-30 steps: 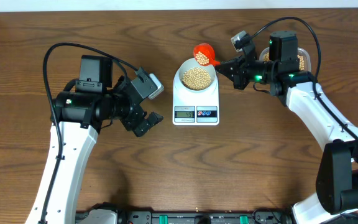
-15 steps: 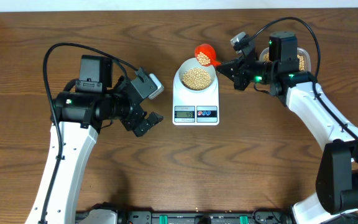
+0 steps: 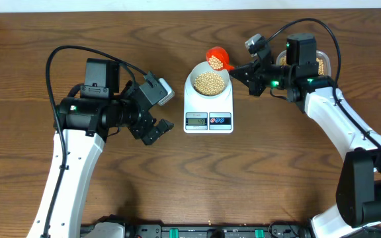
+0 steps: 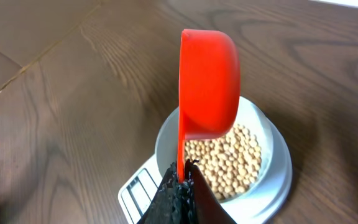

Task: Scoop item into bowl and weigh 50g on scale
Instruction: 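Hold the scoop tilted over the bowl to empty it, then carry the empty red scoop right back over the soybean tub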

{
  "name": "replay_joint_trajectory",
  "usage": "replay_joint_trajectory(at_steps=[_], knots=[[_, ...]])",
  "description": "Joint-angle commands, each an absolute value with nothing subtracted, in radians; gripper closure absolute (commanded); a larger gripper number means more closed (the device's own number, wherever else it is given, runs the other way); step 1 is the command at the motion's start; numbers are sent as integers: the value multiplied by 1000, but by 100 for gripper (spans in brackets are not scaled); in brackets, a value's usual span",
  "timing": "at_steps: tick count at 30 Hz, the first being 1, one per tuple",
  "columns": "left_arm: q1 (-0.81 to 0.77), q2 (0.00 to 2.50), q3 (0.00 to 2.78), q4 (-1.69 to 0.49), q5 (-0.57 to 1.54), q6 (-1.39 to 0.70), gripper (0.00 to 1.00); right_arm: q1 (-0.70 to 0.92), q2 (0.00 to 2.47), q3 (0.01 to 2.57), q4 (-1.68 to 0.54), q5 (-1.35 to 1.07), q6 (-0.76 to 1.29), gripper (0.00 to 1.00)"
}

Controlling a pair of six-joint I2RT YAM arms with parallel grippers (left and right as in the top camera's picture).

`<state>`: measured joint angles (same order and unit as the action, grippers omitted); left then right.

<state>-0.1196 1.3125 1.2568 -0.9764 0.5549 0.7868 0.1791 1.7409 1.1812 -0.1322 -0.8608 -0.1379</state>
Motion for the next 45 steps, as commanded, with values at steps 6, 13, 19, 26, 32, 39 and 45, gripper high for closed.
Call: replay_joint_trajectory(at_steps=[6,13,19,26,32,39,45], knots=[[-116,1300,1267,-979,564,800,2,178,1746,1177,-135,-853,-129,99],[-116,1300,1267,-979,564,800,2,178,1757,1177,-163,-777,-136,99],[-116,1300,1267,-979,564,800,2,178,1755,1177,-158,-816,-136,99],[-116,1300,1267,-979,564,800,2,176,1754,1177,-123,-894,-96,99],[-116,1300,1267,-979,564,800,2,168,1754,1177,-122,-901,-38,99],[-116,1300,1267,-979,564,800,2,152,1754,1177,-118,-901,23,99],[-116,1300,1267,-979,564,800,2,124,1754,1177,-92,-967,71,99]])
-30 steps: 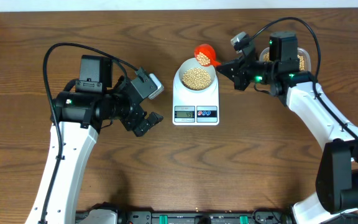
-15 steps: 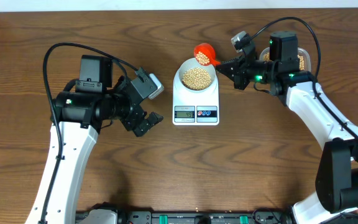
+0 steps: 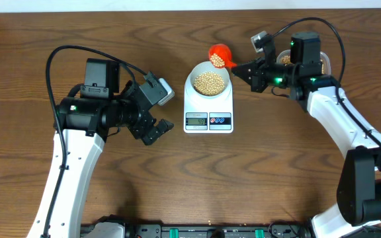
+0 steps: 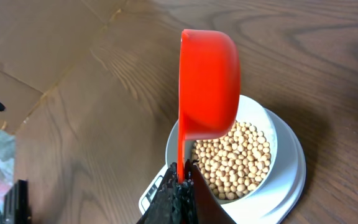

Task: Scoop item into bowl and weigh 50g on scale
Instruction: 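Carry the empty red scoop right back over the soybean tub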

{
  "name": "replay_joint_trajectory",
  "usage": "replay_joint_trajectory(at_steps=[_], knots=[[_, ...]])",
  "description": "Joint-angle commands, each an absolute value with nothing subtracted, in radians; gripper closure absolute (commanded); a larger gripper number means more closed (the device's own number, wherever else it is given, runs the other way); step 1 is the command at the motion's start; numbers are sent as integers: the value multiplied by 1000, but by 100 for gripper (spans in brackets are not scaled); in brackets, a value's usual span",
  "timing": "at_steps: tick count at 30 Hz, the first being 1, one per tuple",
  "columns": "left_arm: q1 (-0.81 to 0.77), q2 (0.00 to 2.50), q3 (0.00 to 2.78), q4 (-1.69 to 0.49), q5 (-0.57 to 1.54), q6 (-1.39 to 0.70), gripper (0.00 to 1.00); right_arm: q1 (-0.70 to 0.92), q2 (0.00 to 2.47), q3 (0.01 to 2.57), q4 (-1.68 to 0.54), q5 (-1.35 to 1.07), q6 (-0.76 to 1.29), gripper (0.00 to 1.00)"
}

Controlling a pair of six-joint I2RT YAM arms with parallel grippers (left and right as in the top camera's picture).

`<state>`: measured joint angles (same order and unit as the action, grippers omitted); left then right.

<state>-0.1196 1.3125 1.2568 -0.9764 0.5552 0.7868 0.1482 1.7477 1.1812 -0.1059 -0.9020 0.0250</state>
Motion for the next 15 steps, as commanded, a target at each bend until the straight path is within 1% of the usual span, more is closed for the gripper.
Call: replay_joint_trajectory(at_steps=[1,4,11,15], knots=[[-116,1300,1267,-979,564,800,2,122,1754,1177,-86,-972,86,99],[-116,1300,1267,-979,564,800,2,109,1754,1177,-78,-973,117,99],[-116,1300,1267,-979,564,800,2,67,1754,1177,-78,-976,119,99],[-116,1300,1267,-979,564,800,2,18,1754,1177,-78,-989,119,99]])
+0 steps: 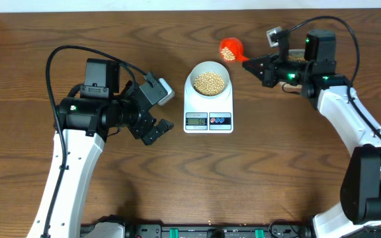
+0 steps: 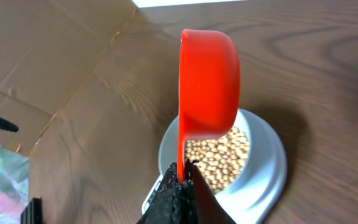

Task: Scoop item into bowl and weigh 50g on scale
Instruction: 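Carry the empty red scoop right back over the soybean tub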

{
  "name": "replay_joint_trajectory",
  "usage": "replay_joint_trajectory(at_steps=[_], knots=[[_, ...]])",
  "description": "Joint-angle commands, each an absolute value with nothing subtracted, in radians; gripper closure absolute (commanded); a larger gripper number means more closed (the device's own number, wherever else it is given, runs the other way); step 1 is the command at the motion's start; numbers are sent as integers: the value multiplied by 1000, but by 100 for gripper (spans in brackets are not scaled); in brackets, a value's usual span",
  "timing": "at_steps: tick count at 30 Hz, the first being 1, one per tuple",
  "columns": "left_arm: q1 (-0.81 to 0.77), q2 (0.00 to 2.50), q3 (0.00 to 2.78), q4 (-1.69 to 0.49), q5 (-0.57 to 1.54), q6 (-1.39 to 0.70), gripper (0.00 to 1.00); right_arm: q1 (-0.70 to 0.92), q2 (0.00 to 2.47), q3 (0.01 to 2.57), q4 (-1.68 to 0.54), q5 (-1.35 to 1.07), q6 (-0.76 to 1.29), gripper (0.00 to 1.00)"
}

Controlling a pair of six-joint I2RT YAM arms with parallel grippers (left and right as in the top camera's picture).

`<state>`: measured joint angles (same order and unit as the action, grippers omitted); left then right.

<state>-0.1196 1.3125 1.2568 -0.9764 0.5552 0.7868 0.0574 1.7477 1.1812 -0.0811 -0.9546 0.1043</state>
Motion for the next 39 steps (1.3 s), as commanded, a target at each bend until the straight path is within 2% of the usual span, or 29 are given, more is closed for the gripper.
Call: replay_joint_trajectory(at_steps=[1,15,20,23,28,39], knots=[[-116,1300,1267,-979,564,800,2,4,1754,1177,-78,-1001,119,99],[-116,1300,1267,-979,564,800,2,-245,1754,1177,-132,-1031,115,99],[-116,1300,1267,-979,564,800,2,-344,1754,1177,-228,-1030,41,99],[-116,1300,1267,-979,564,800,2,-389,1754,1177,-285,-946,-23,99],[-116,1300,1267,-979,564,800,2,-396,1754,1177,-313,-752,-78,99],[-116,1300,1267,-979,564,800,2,-328,1754,1177,-361,-535,-167,99]])
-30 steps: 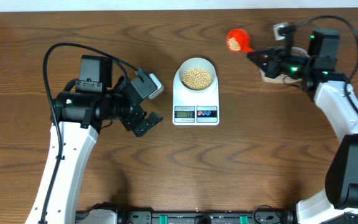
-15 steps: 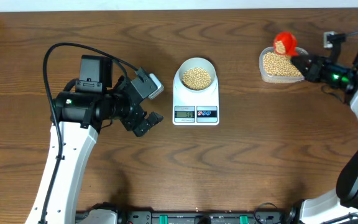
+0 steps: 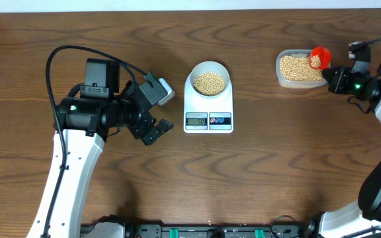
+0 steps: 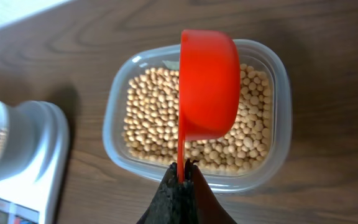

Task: Scoop item into bowl and weigh 50g on scale
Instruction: 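Carry the empty red scoop right back over the soybean tub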

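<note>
My right gripper [image 4: 180, 169] is shut on the handle of the red scoop [image 4: 208, 84], which hangs tipped on its side over the clear tub of soybeans [image 4: 194, 115]. Overhead, the scoop [image 3: 319, 57] sits above the right end of the tub [image 3: 297, 69], with the right gripper [image 3: 334, 75] beside it. The white bowl of beans [image 3: 210, 80] stands on the white scale [image 3: 208, 106] at mid-table. My left gripper [image 3: 159, 127] hovers open to the left of the scale, holding nothing.
The scale's display [image 3: 196, 119] faces the near edge; its digits are too small to read. A cardboard edge shows at the far left corner. Bare wooden table [image 3: 263, 165] lies in front of the scale.
My right gripper has moved right with the red scoop, from just right of the bowl to above the bean tub. The left arm has not moved.
The right gripper first held the scoop tipped over the bowl's far rim on the scale. It stayed there, then stood a little right and back of the bowl. Now it holds the scoop over the bean tub. The left arm stayed still throughout.
</note>
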{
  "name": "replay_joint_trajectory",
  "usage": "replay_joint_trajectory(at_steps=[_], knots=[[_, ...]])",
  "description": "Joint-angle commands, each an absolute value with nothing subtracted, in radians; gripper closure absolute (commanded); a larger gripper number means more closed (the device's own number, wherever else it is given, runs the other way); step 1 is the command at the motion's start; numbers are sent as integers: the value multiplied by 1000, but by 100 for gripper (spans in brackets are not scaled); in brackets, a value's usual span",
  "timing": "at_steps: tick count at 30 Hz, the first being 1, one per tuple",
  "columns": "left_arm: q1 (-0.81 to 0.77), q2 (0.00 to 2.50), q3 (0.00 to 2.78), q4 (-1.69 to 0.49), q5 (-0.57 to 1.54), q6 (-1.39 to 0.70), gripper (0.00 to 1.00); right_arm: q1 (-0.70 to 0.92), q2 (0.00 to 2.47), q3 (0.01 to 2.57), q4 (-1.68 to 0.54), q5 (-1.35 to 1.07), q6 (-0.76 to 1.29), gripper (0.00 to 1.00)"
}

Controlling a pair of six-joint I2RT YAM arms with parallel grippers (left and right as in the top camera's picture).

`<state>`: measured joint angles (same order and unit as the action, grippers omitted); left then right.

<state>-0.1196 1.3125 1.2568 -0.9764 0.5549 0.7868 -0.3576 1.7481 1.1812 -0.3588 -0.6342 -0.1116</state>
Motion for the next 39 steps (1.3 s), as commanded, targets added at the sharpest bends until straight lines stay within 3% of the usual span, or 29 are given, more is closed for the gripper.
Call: replay_joint_trajectory(at_steps=[1,21,39], knots=[[-116,1300,1267,-979,564,800,2,-319,1752,1177,-361,-528,-180,99],[-116,1300,1267,-979,564,800,2,-167,1612,1177,-364,-151,-343,99],[-116,1300,1267,-979,564,800,2,-103,1609,1177,-363,-6,-455,99]])
